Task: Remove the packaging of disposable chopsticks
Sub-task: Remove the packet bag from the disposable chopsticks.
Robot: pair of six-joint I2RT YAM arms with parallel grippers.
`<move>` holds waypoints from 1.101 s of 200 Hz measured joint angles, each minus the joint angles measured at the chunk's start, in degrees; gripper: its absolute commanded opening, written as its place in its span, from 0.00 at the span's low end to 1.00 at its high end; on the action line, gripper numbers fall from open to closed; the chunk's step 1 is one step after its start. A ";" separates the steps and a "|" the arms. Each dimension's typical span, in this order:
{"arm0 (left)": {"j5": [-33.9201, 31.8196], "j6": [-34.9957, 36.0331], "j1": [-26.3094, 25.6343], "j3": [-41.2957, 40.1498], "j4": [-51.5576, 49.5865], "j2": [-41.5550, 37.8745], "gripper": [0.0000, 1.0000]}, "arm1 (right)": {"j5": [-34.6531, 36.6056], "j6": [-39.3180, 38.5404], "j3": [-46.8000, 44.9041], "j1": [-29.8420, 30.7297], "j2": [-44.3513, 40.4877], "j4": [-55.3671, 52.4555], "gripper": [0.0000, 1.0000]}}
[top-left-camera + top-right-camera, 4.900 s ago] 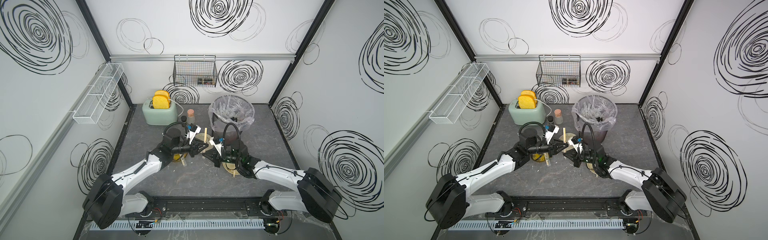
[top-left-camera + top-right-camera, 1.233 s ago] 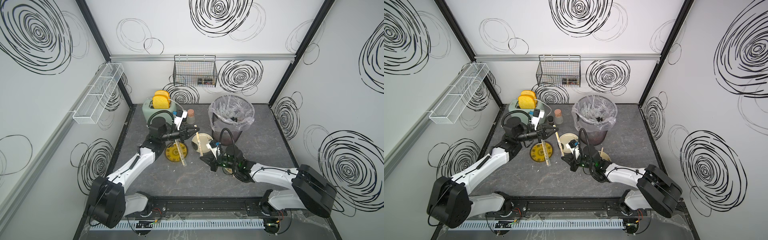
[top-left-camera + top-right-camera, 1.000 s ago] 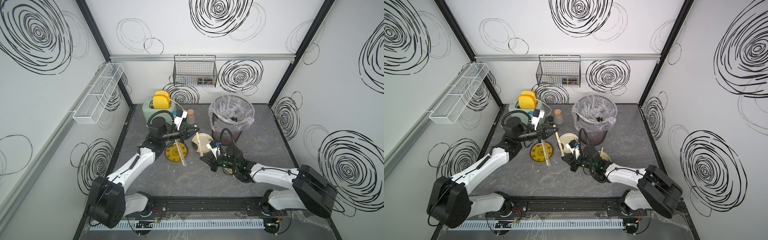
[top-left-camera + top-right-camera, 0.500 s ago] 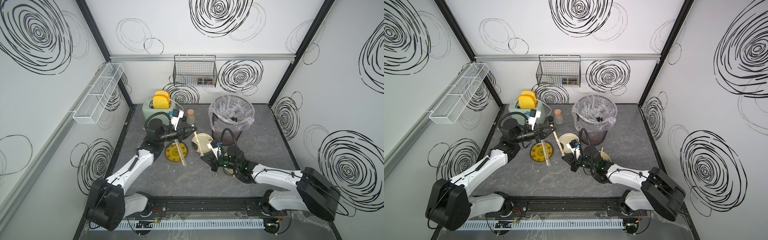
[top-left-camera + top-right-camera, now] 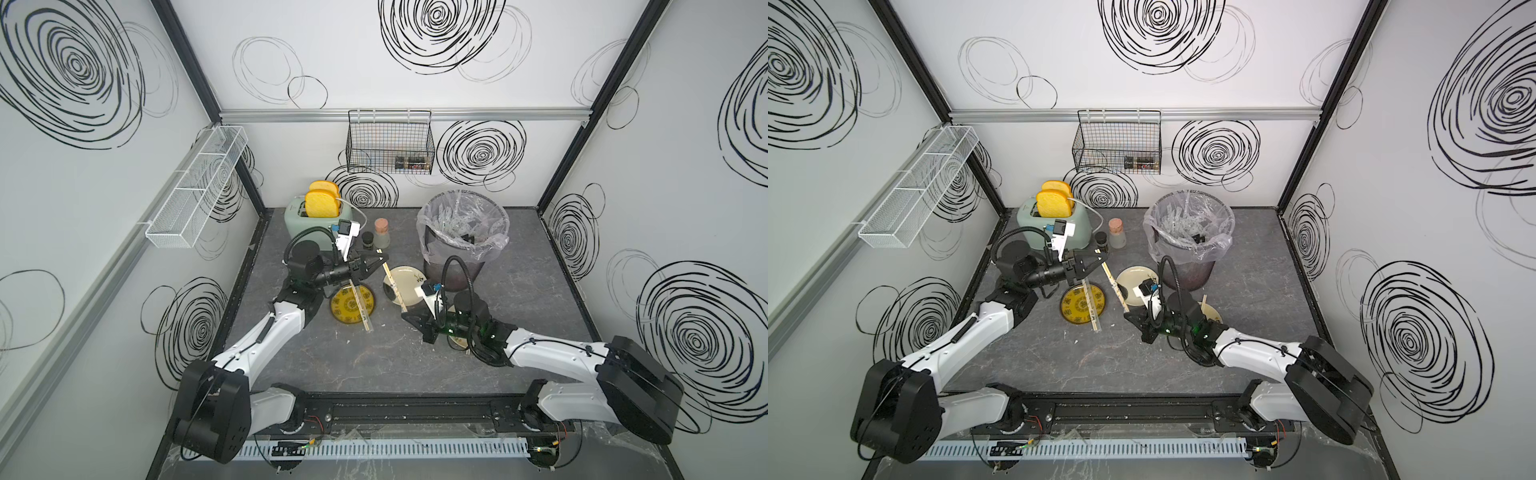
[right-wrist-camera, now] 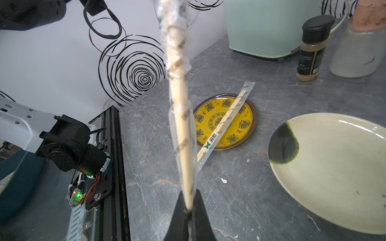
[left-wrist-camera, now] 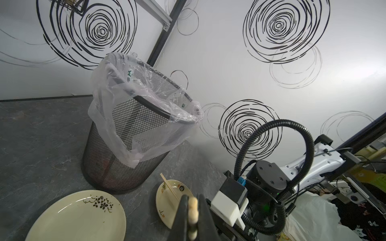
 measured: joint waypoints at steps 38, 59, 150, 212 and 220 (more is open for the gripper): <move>-0.76 -0.87 1.44 0.02 5.77 -0.57 0.00 | 0.00 0.02 0.48 0.00 0.42 -6.29 0.36; -1.05 -0.94 1.81 0.13 8.55 -1.01 0.00 | 0.22 -0.85 1.64 0.00 1.18 -11.13 0.49; -0.61 1.38 -0.92 1.64 7.69 -1.01 0.00 | -0.13 -3.41 15.12 -3.30 1.27 -14.34 0.58; 0.00 5.11 -3.76 2.62 3.69 -1.01 0.00 | -2.84 -3.61 17.40 -4.31 3.61 -13.77 0.29; -0.04 5.51 -4.02 2.73 3.52 -1.01 0.00 | -3.37 -3.26 17.66 -4.39 3.87 -13.62 0.17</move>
